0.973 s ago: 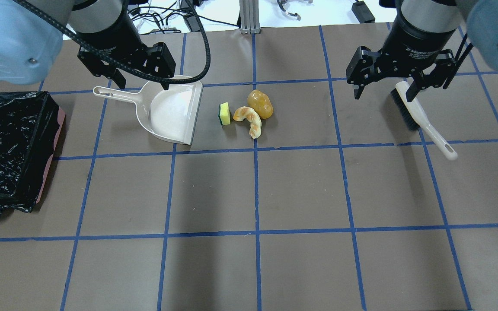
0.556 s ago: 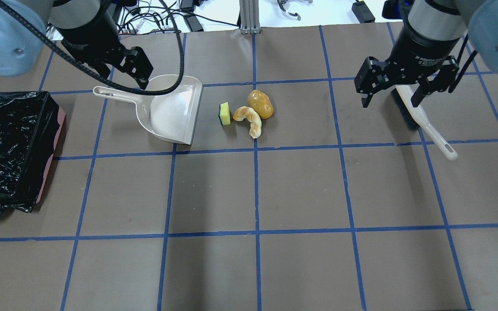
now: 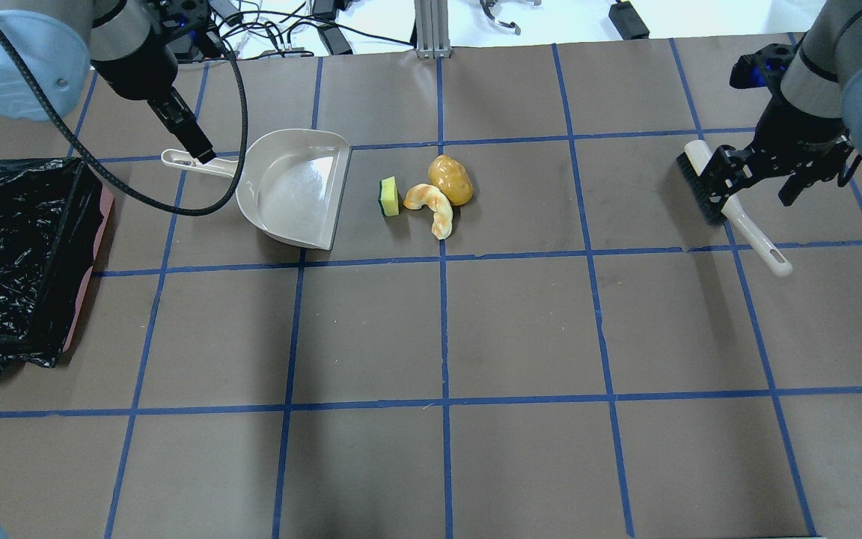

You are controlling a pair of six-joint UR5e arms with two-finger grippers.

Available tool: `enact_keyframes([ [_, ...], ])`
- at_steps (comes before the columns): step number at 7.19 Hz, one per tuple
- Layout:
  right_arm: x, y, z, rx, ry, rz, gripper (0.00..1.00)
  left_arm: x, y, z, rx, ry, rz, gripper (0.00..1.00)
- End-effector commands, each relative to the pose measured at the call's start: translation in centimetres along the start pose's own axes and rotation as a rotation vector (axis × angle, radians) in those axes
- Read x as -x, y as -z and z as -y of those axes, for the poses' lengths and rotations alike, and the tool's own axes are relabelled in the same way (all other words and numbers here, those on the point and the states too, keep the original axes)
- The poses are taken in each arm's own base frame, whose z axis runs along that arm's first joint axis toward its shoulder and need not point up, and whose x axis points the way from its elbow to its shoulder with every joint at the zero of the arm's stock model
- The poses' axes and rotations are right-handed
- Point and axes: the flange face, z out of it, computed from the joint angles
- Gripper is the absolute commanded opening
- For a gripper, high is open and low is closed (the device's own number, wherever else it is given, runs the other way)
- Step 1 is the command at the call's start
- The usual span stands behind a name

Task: Sweep and dump trash into bin
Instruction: 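Lower the left gripper to the dustpan handle while the right descends to the brush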

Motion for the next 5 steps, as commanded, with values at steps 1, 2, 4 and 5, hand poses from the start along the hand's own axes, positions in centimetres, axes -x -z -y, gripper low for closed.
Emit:
enact_keyframes([
  [1, -4.0, -5.7, 2.3, -0.011, 0.082, -0.018, 0.95, 3.9, -5.2, -1.8, -0.010, -0.151, -0.004, 1.00],
  [2, -5.3, -7.9, 3.7, -0.027, 0.118, -0.027, 0.91, 5.6, -5.9, -2.4, -0.070, -0.143, 0.048, 0.93],
  [4, -7.1, -10.8, 4.0, 0.006, 0.171, -0.008, 0.89, 6.9, -6.0, -2.3, -0.090, -0.069, 0.142, 0.97],
  [5, -6.9, -11.2, 3.8, 0.020, 0.175, -0.002, 0.89, 6.8, -6.4, -3.1, -0.032, -0.065, 0.124, 1.00],
])
